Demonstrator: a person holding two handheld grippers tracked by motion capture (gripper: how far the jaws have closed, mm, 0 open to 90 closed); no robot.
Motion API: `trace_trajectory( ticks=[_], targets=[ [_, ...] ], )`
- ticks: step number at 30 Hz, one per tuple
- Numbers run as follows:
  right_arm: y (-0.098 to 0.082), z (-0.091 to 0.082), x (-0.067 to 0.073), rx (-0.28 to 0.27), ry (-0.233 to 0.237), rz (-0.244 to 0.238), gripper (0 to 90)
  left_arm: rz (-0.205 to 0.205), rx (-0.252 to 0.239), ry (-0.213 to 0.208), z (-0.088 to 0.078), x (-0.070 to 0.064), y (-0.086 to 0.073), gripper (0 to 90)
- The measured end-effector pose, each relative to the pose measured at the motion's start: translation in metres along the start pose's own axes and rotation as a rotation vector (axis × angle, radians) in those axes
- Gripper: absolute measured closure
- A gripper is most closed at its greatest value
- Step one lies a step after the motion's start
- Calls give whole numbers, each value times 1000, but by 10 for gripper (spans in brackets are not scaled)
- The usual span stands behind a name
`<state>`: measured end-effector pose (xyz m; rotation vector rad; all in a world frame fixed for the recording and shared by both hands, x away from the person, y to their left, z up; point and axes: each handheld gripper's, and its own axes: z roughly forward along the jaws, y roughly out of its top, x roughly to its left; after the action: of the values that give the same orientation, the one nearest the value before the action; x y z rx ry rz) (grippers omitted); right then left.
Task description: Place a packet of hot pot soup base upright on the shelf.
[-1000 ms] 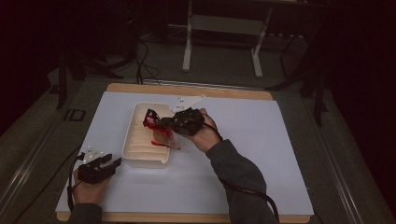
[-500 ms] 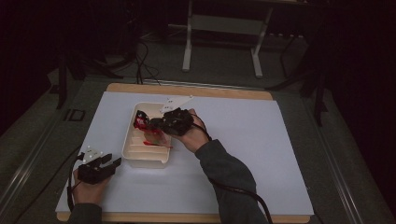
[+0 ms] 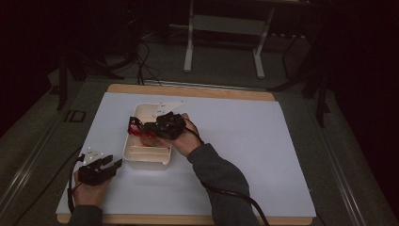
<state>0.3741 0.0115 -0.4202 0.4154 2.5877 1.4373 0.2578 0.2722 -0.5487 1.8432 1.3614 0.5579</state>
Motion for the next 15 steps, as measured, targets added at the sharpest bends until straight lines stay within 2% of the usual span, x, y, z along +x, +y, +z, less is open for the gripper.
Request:
trace_trajectory(
  ticks=[5,8,15],
  targets=[
    [-7,4,-2,3,7,21,882,1,1,0,0,0,0,540],
    [-9,4,-3,-4,7,28,883,2,1,0,0,0,0,540],
    [-25,-2,-8,20,-9,45,883,4,3,2,0,0,0,540]
  ],
)
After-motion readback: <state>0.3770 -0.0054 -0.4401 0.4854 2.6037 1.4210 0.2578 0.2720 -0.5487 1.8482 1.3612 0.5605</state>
